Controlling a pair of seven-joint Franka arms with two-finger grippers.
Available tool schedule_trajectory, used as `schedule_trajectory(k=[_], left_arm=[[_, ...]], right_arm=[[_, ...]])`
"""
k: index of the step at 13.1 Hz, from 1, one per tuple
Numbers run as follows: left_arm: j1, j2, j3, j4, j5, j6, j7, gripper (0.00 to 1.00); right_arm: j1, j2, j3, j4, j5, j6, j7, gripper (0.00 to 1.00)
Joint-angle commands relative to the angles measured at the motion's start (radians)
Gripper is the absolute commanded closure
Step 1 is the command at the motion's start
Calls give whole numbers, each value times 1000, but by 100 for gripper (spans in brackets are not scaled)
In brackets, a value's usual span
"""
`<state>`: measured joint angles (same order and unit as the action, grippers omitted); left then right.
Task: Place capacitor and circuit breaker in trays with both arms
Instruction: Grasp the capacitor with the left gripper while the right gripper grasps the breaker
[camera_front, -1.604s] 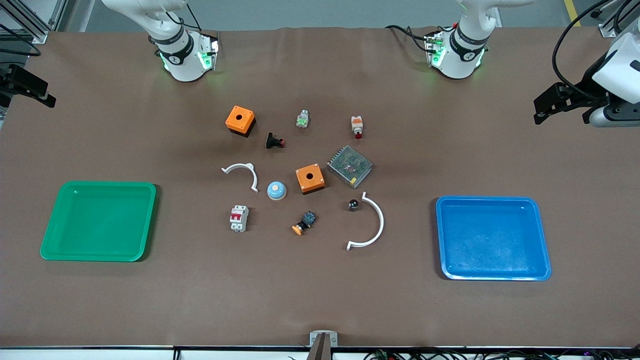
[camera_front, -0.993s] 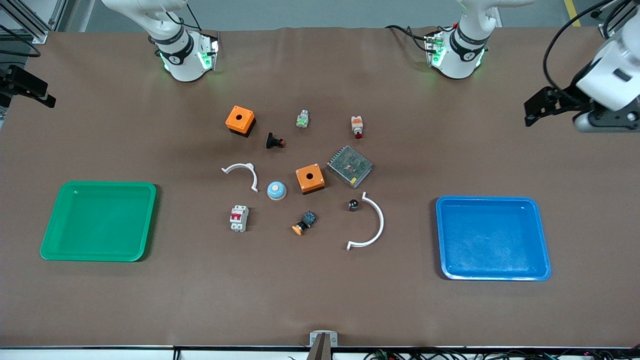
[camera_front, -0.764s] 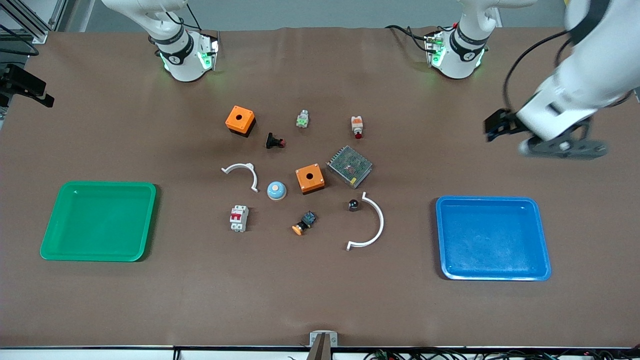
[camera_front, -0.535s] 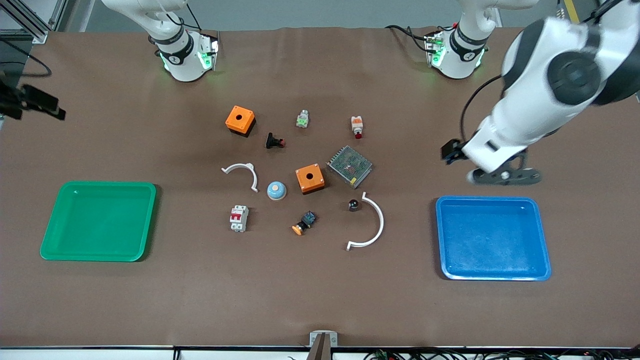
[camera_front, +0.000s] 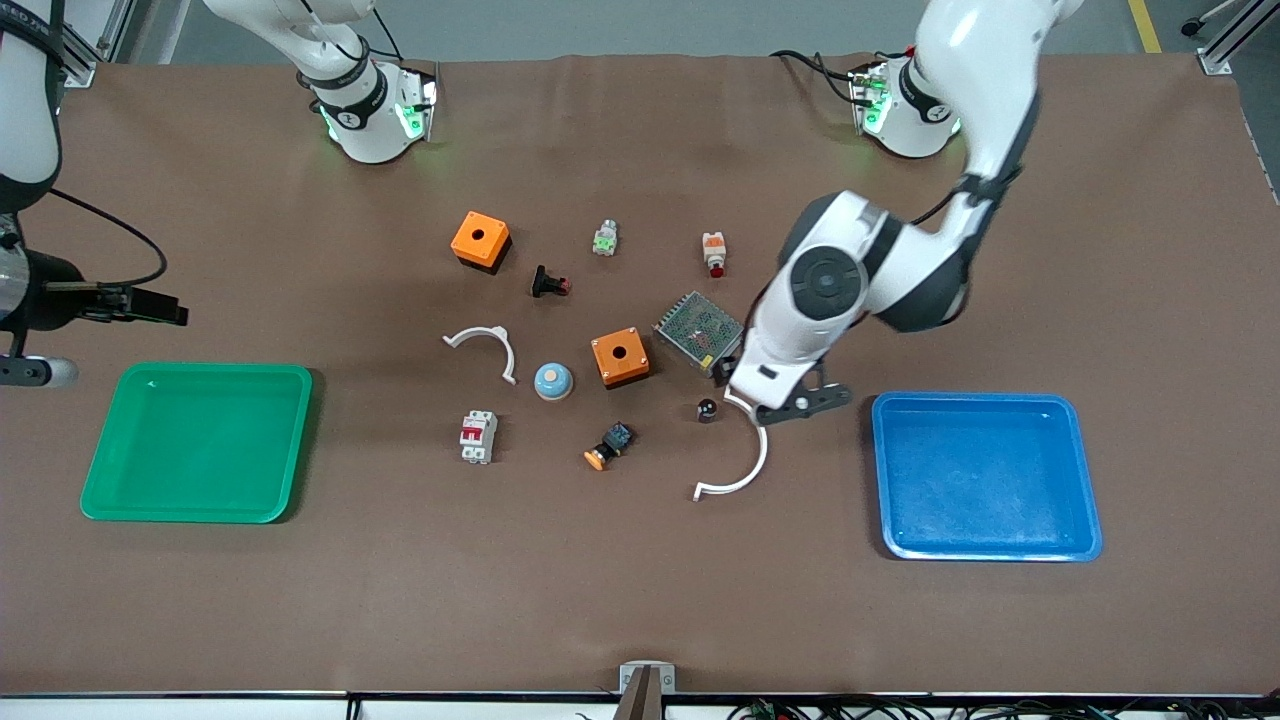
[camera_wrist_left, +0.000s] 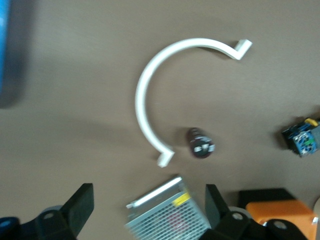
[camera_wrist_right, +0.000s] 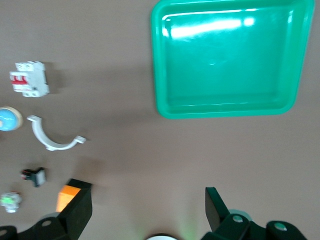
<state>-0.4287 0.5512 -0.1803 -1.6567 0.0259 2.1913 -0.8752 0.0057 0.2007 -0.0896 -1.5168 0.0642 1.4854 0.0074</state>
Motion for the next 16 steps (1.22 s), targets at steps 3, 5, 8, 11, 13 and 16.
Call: schedule_trajectory(k=[3, 5, 8, 11, 13, 16], left_arm=[[-56, 162, 7, 28, 11, 217, -154, 18], [-67, 187, 12, 28, 11, 252, -154, 28], [-68, 190, 13, 31, 11, 254, -151, 37], [-65, 188, 16, 34, 11, 254, -139, 45], [-61, 188, 16, 57, 12, 252, -140, 45], [-56, 182, 18, 58, 12, 252, -140, 45]], right_arm=[[153, 19, 5, -156, 83, 267, 157, 0], [238, 70, 5, -197, 114, 398, 268, 0], [344, 187, 5, -201, 115, 566, 339, 0], [407, 281, 4, -204, 114, 706, 373, 0], [434, 328, 4, -236, 112, 827, 379, 0], [438, 387, 2, -253, 103, 940, 379, 0]])
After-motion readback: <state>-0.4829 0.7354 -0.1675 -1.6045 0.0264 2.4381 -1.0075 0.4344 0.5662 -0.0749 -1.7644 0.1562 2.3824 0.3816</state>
